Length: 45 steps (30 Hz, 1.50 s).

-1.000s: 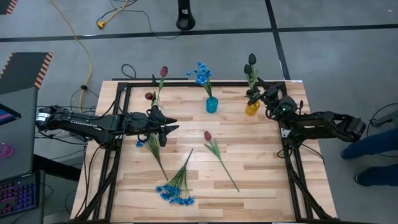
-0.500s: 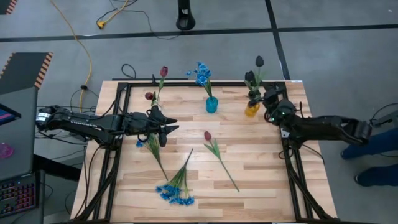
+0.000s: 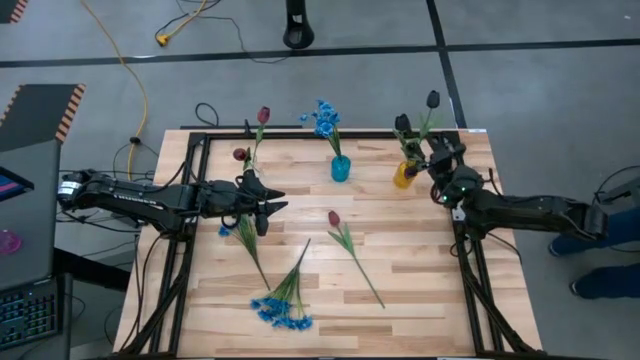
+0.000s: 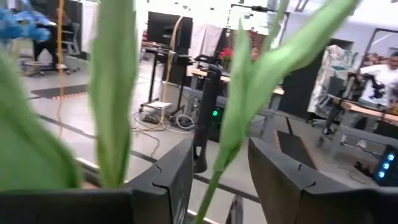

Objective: Sort flowers into vase by color
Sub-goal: Put the red flower into the transparent vase

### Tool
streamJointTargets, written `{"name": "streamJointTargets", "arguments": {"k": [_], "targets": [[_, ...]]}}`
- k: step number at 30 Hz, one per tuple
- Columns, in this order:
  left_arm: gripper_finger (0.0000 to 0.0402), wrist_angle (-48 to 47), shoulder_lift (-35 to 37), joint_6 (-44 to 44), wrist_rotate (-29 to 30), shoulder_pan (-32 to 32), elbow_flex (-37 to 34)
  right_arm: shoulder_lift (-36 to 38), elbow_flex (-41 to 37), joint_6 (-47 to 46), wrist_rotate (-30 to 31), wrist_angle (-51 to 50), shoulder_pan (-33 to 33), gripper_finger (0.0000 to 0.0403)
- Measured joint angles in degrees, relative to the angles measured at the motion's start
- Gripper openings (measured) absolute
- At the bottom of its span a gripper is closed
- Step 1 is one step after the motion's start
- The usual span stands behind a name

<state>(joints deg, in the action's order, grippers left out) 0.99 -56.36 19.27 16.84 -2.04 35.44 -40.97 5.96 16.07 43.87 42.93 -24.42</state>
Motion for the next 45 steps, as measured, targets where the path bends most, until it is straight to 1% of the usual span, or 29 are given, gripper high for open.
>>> {"name": "streamJointTargets", "arguments": {"k": [2, 7, 9, 16, 18, 23, 25, 28, 36, 40, 45], "targets": [[0.0126, 0.0, 0.0, 0.0, 0.0, 0.0, 0.0, 1.69, 0.0, -0.11, 0.53, -2.33, 1.17, 0.0179], [0.0126, 0.0, 0.0, 0.02, -0.13, 0.0, 0.0, 5.87, 0.0, -0.13, 8.29, -7.63, 4.83, 0.0179], [0.0126, -0.01, 0.0, 0.02, -0.5, -0.01, 0.0, 7.44, 0.0, -0.16, 10.19, -8.86, 6.63, 0.0179], [0.0126, 0.0, 0.0, 0.02, -0.55, -0.01, 0.0, 12.34, 0.0, -0.12, 10.58, -10.34, 12.98, 0.0179], [0.0126, -0.02, 0.0, 0.02, -0.56, 0.0, 0.0, 13.33, 0.0, -0.1, 12.02, -11.53, 14.84, 0.0179], [0.0126, -0.61, 0.2, 0.04, -3.62, 0.0, 0.26, 15.9, 0.0, -0.1, 19.58, -15.41, 20.36, 0.0179], [0.0126, -0.48, 0.26, 0.04, -5.45, 0.0, 0.46, 16.69, 0.02, -0.1, 20.94, -15.92, 22.98, 0.0179], [0.0126, -0.7, 0.42, 0.35, -7.11, -0.02, 0.46, 17.5, 0.02, -0.89, 20.91, -15.91, 27.13, 0.0179], [0.0126, -1.8, 0.46, 4.3, -10.72, -0.02, 0.46, 17.38, 0.04, -10.22, 20.24, -15.98, 38.74, 0.0179], [0.0126, -3.78, 0.46, 5.87, -11.65, -0.04, 0.46, 17.37, 0.04, -15.15, 17.68, -15.97, 44.23, 0.0179], [0.0126, -4.7, 0.46, 6.08, -11.63, -0.04, 0.46, 17.36, 0.04, -21.16, 12.11, -15.94, 49.38, 0.0179]]}}
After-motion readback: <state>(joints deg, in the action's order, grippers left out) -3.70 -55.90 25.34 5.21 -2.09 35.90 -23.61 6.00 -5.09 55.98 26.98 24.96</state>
